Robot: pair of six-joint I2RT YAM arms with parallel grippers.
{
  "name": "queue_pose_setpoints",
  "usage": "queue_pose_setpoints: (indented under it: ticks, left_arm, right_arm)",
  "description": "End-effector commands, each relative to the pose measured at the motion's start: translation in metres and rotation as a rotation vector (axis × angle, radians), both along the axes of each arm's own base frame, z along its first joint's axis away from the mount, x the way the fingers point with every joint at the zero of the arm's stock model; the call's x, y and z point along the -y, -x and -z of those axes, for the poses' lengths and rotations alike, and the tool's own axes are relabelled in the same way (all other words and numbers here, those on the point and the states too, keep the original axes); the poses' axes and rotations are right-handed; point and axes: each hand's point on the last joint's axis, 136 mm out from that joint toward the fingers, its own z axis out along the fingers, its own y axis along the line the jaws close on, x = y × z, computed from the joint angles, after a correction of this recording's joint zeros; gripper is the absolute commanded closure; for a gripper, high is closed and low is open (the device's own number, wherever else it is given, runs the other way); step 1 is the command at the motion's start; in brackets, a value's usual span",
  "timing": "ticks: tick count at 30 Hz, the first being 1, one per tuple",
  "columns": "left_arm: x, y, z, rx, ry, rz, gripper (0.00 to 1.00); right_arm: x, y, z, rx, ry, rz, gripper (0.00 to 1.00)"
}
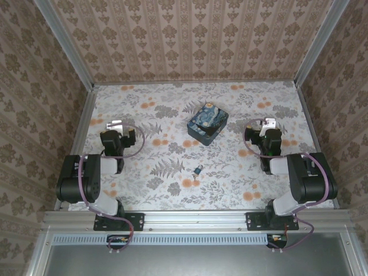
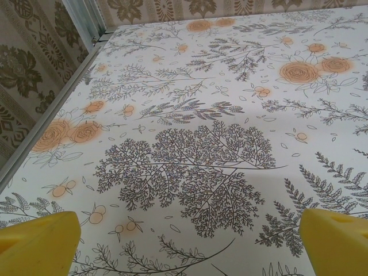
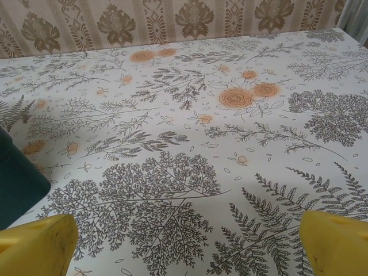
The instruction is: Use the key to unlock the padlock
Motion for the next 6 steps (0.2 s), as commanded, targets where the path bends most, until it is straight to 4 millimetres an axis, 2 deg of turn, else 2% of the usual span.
queue_pose_setpoints:
  ticks: [1, 6]
  left_arm:
    - [0.0005, -0.0036, -0.0096, 0.036, -0.008, 0.010, 0.00]
    - [0.0005, -0.0034, -0.0098, 0.037, -0.008, 0.010, 0.00]
  right_arm:
    - [-0.0054, -0.0066, -0.0019, -0.012, 0.017, -0.025, 0.00]
    - [-0.0138, -0.0058, -0.0033, -0.006, 0.025, -0.074, 0.00]
